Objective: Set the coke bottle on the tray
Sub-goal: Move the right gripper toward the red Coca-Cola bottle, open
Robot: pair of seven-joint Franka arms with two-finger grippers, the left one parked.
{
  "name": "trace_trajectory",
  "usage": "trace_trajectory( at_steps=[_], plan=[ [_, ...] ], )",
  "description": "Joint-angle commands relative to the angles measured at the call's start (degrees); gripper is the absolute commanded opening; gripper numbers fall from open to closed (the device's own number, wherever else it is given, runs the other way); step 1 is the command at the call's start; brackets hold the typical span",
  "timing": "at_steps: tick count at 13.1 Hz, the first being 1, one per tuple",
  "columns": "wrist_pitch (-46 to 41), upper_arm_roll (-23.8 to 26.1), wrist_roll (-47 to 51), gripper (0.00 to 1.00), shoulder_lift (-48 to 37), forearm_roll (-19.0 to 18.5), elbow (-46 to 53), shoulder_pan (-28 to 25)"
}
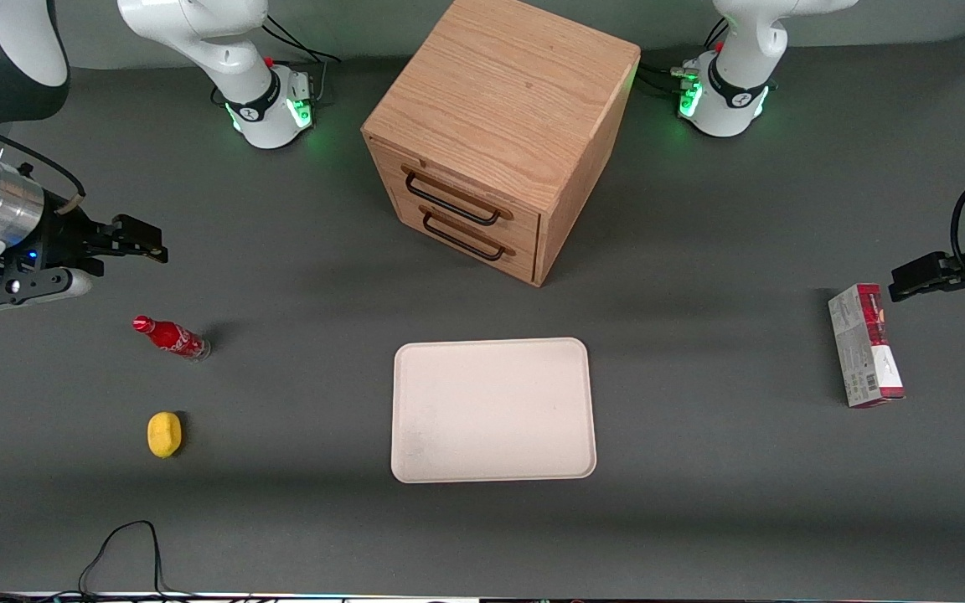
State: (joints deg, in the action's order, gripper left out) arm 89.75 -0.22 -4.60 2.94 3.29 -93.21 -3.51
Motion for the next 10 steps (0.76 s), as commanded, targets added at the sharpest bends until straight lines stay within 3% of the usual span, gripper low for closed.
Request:
trace_trajectory(
  at_steps=[1, 10],
  plan=[
    [-1.7, -0.3, 3.8, 1.0, 0.9, -0.8, 1.8, -0.5],
    [-2.6, -0.7, 4.0, 1.0, 1.3, -1.2, 1.8, -0.6]
  ],
)
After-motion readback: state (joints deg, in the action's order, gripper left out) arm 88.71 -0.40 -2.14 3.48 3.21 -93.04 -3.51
